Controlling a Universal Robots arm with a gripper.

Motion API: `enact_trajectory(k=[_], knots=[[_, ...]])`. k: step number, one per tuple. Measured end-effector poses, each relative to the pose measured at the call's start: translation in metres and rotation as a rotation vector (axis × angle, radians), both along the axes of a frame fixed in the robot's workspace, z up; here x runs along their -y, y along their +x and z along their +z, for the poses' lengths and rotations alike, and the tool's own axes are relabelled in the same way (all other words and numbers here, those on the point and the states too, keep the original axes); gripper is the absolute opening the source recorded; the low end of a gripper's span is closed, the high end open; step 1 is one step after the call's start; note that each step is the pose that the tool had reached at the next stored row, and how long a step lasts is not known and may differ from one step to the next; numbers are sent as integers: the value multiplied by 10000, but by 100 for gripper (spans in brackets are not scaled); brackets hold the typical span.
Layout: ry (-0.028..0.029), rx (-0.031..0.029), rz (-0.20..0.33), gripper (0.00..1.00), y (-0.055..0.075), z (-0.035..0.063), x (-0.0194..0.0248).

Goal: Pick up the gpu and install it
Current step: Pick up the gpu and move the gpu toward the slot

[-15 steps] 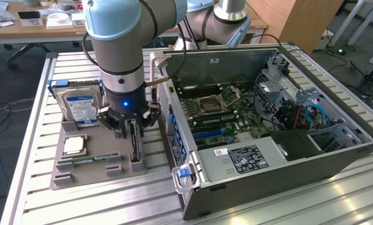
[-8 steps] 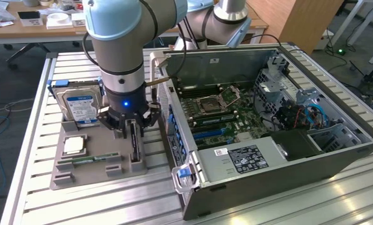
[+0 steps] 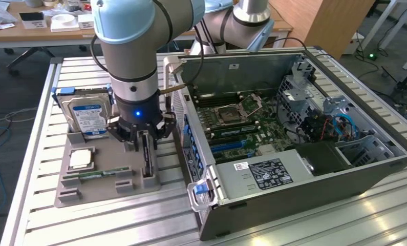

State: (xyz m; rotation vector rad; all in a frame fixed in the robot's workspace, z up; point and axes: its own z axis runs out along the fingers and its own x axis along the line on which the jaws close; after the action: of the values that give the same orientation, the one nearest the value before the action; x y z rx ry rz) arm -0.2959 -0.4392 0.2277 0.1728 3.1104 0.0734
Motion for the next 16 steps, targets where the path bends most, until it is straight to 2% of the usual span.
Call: enact_trajectory(k=[10,12,13,16], knots=[[0,1,0,47,0,0,0],[0,1,0,46,0,0,0],[0,0,0,39,0,0,0],[1,0,0,39,0,0,0]])
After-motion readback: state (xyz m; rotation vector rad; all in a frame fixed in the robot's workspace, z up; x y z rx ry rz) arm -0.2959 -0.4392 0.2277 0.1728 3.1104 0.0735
